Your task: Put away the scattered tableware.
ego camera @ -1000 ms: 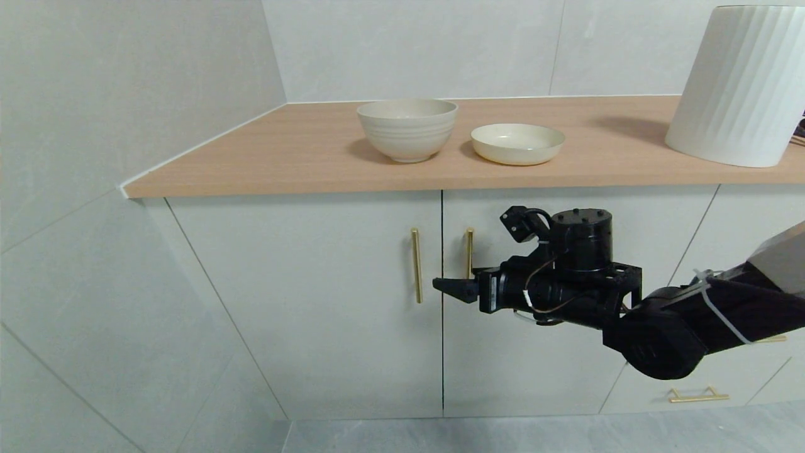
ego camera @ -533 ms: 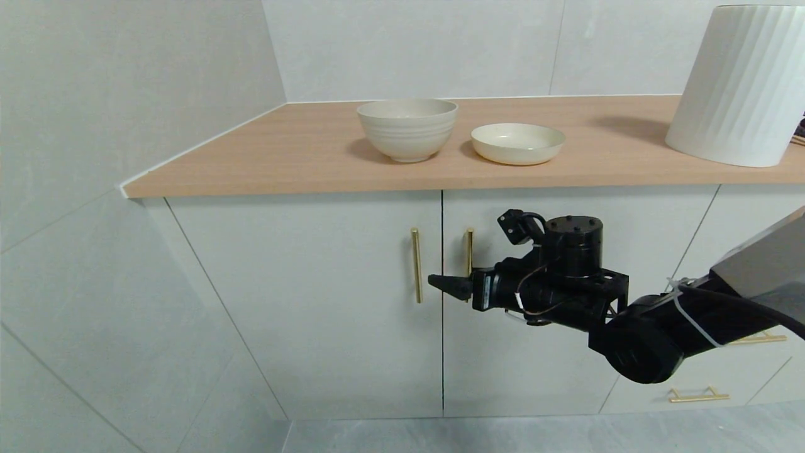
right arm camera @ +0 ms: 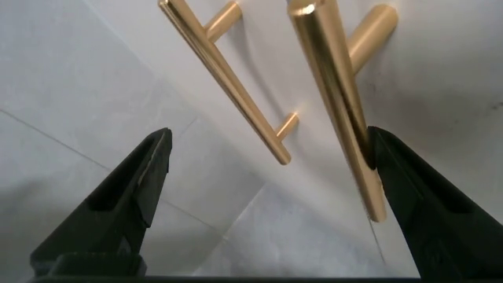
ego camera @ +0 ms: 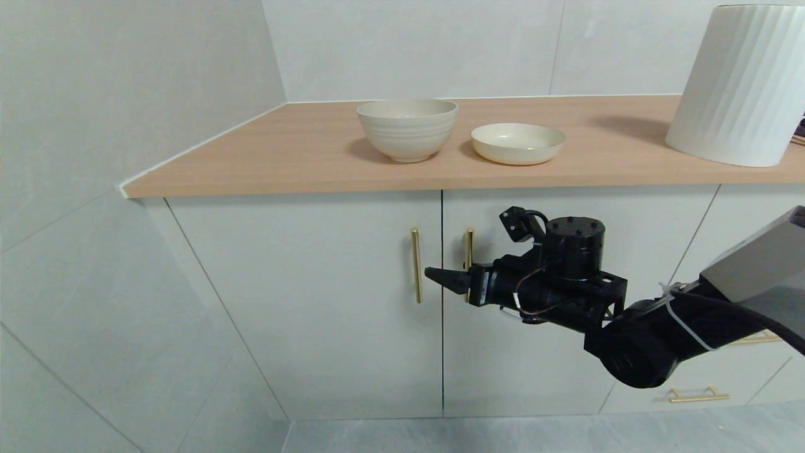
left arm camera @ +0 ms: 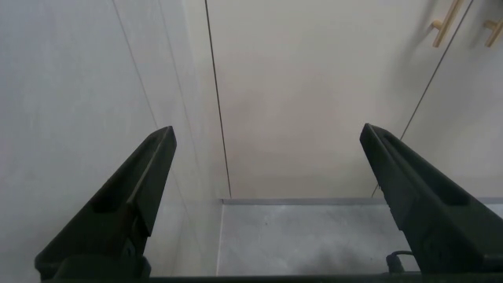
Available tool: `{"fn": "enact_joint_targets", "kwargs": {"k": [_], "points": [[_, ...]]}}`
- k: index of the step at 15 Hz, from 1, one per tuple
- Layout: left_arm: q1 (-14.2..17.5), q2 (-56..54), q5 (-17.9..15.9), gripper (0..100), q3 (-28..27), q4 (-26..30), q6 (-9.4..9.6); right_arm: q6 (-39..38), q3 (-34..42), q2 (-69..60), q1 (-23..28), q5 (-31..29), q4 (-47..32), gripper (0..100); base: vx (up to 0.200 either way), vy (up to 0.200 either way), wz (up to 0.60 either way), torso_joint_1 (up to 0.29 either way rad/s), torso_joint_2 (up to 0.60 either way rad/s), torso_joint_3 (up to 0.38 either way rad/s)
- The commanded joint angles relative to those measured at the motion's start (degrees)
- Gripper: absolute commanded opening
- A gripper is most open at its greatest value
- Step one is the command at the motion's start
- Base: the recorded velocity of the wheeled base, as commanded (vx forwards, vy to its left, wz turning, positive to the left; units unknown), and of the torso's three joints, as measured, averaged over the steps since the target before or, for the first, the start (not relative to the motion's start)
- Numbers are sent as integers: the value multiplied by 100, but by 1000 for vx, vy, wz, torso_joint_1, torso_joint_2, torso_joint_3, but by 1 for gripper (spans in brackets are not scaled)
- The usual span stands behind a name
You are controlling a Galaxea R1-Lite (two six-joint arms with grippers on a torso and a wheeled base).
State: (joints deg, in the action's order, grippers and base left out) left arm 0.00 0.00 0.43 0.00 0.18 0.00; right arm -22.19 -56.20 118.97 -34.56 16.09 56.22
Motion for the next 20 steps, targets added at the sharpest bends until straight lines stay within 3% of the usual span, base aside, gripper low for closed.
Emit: {"fn": "enact_joint_targets", "kwargs": {"k": [1,9,14,20], "points": [[0,9,1,100,0,-1,0,-137,21,-137,-77,17,29,100,0,0,0,0,0,0],[0,9,1,100,0,-1,0,-313,346,-541,-77,447,20,100,0,0,0,0,0,0],[0,9,-8,100,0,-1,0,-313,1735,-1816,-68,1652,20,100,0,0,0,0,0,0],[0,9,1,100,0,-1,-9,-313,2385,-2202,-68,1757,20,100,0,0,0,0,0,0]]}}
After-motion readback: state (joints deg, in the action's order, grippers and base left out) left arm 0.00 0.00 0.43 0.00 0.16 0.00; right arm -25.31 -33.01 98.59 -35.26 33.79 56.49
